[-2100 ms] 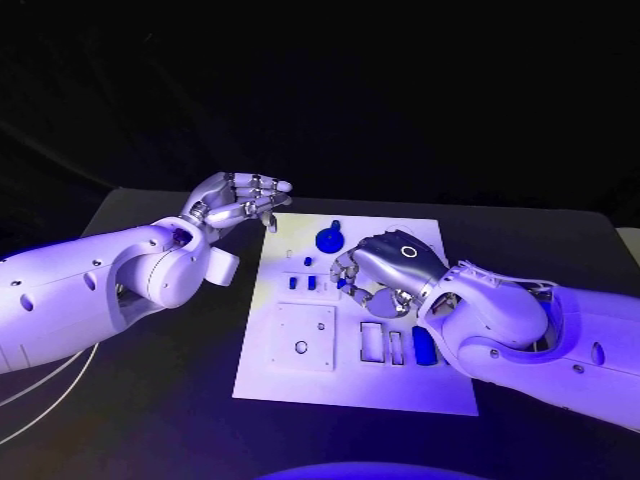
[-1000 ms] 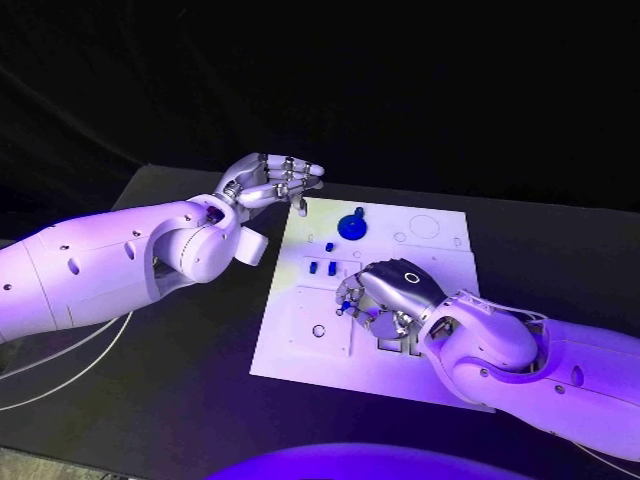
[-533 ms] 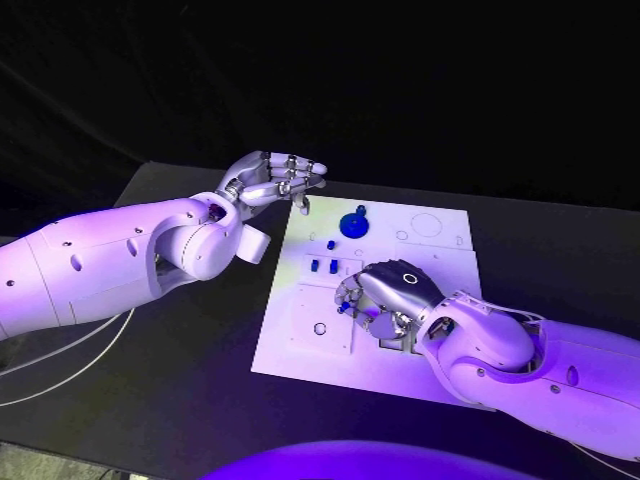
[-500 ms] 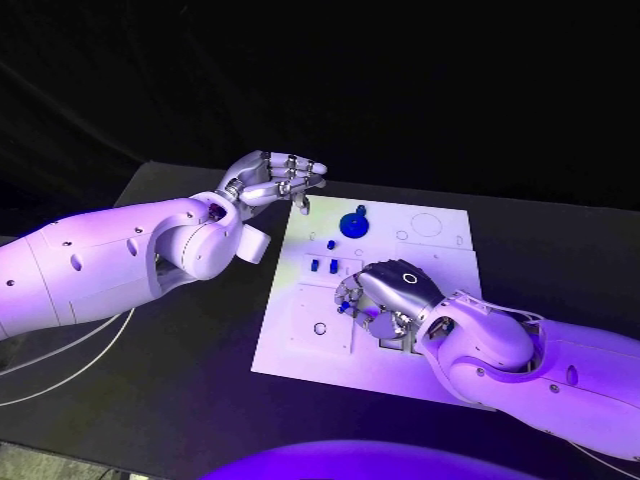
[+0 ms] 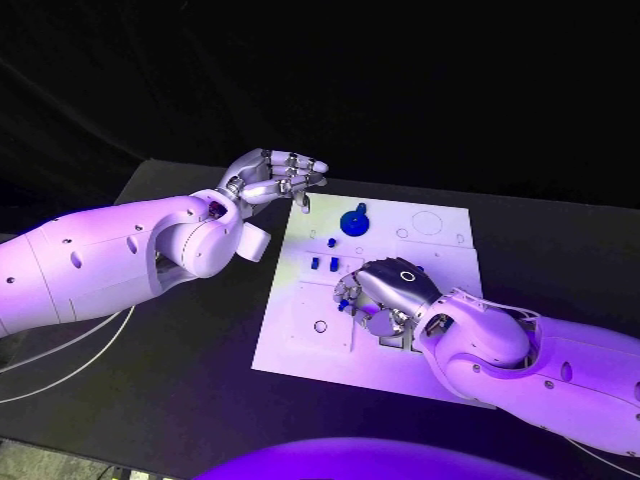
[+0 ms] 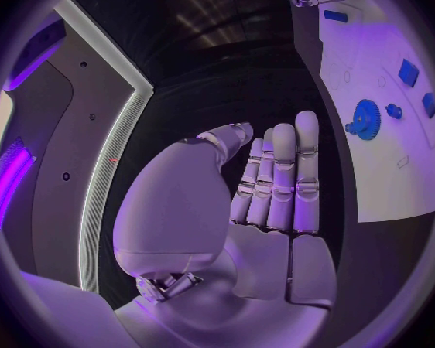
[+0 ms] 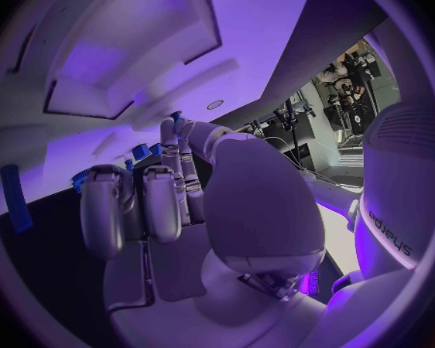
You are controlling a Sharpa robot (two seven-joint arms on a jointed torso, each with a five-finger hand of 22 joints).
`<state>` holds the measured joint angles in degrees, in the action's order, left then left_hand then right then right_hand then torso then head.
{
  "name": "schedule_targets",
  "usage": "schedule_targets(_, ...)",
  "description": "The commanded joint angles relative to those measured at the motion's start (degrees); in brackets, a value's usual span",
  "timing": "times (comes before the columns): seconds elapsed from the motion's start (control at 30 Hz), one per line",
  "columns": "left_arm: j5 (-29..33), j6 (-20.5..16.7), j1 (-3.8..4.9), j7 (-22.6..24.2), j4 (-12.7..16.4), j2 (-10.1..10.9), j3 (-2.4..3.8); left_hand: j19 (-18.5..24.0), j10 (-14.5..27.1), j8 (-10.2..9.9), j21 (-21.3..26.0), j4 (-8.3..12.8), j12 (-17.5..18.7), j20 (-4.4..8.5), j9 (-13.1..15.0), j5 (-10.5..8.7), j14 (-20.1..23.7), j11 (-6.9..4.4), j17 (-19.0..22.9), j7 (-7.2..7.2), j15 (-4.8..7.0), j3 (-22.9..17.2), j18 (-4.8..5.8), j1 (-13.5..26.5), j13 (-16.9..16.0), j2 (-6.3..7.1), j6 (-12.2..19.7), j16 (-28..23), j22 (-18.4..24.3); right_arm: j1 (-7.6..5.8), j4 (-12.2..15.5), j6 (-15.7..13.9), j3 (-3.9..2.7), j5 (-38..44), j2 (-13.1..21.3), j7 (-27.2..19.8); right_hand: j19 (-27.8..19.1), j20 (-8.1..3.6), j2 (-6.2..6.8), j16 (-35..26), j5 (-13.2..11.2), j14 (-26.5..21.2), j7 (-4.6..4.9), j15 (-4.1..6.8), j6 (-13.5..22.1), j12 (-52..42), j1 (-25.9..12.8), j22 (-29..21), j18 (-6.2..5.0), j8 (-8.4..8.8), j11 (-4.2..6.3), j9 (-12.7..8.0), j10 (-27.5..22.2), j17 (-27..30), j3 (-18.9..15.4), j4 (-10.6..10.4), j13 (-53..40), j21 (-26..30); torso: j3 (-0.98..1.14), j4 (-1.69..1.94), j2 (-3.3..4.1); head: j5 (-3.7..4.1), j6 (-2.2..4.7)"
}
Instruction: Assemble the parts on the task board
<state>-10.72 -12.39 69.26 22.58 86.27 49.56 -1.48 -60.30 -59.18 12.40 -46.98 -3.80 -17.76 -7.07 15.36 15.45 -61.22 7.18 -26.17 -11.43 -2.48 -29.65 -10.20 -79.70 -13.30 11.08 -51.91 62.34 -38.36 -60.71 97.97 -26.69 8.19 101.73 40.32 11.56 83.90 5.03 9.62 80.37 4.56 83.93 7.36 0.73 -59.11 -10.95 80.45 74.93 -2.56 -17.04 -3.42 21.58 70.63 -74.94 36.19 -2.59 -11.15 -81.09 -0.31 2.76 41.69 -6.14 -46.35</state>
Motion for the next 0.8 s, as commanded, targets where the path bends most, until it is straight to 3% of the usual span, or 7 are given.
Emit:
schedule_targets(0.03, 0.28, 1.07, 0.04, 0.09, 0.22, -0.01, 0.03, -0.03, 0.30, -0.17, 0.36, -0.07, -0.38, -0.37, -0.08, 0.14, 0.34, -0.08, 0.10, 0.09, -0.06, 0.38, -0.32, 0.06, -0.06, -0.60, 0.45, 0.32, 0.08, 0.06, -0.30, 2.04, 0.04, 0.94, -0.21, -0.08, 2.87, -0.36, -0.55, 0.34, 0.15, 3.94, 0.30, 0.41, -0.10, 0.22, -0.28, 10.82, 0.65, -0.06, 0.07, 0.12, -0.14, -4.01, -0.01, 0.27, -0.06, -0.03, 0.03, 0.01, -0.01, -0.03, -0.05)
schedule_targets(0.57, 0.20, 1.13, 0.04, -0.14, 0.30, 0.13, 0.03, -0.02, 0.38, -0.14, 0.40, -0.11, -0.54, -0.39, -0.08, 0.14, 0.35, -0.08, 0.13, 0.09, -0.06, 0.40, -0.33, 0.09, -0.12, -0.65, 0.46, 0.34, 0.10, 0.06, -0.79, 5.33, 0.19, 1.78, -0.73, 0.19, 2.67, -0.28, -0.51, 0.20, -0.82, 3.86, 0.34, 0.31, 0.25, 0.67, -0.98, 10.67, 0.55, 0.04, -0.04, 0.23, -0.36, -3.69, -0.25, 0.33, -0.31, 0.42, 0.01, 0.00, -0.01, 0.00, -0.28)
schedule_targets(0.73, 0.20, 1.14, 0.04, -0.20, 0.32, 0.13, 0.03, -0.02, 0.44, -0.11, 0.43, -0.13, -0.68, -0.40, -0.09, 0.14, 0.37, -0.08, 0.17, 0.10, -0.06, 0.40, -0.33, 0.09, -0.16, -0.73, 0.46, 0.36, 0.12, 0.05, -0.99, 5.41, 0.26, 1.25, -0.77, -0.15, 2.29, 0.16, 0.58, 0.31, -0.79, 3.79, 1.22, -0.33, 2.97, 1.99, -2.79, 10.36, 0.38, 1.86, -0.80, -0.43, -1.68, -3.56, -0.57, -0.28, -0.34, 1.30, -0.02, 0.01, -0.04, 0.08, -0.27)
schedule_targets(0.8, 0.19, 1.16, 0.04, -0.22, 0.32, 0.14, 0.03, -0.03, 0.48, -0.08, 0.45, -0.13, -0.77, -0.41, -0.09, 0.14, 0.38, -0.10, 0.19, 0.11, -0.06, 0.37, -0.34, 0.05, -0.20, -0.82, 0.45, 0.37, 0.13, 0.05, -0.89, 4.43, 0.28, 1.14, -0.56, -0.11, 2.03, 0.48, 1.67, 0.27, -0.62, 3.72, 1.29, -0.67, 4.95, 2.90, -4.16, 10.10, 0.25, 3.24, -1.16, -0.96, -2.84, -3.37, -1.19, -0.98, -0.23, 1.97, -0.02, 0.03, -0.04, 0.13, -0.25)
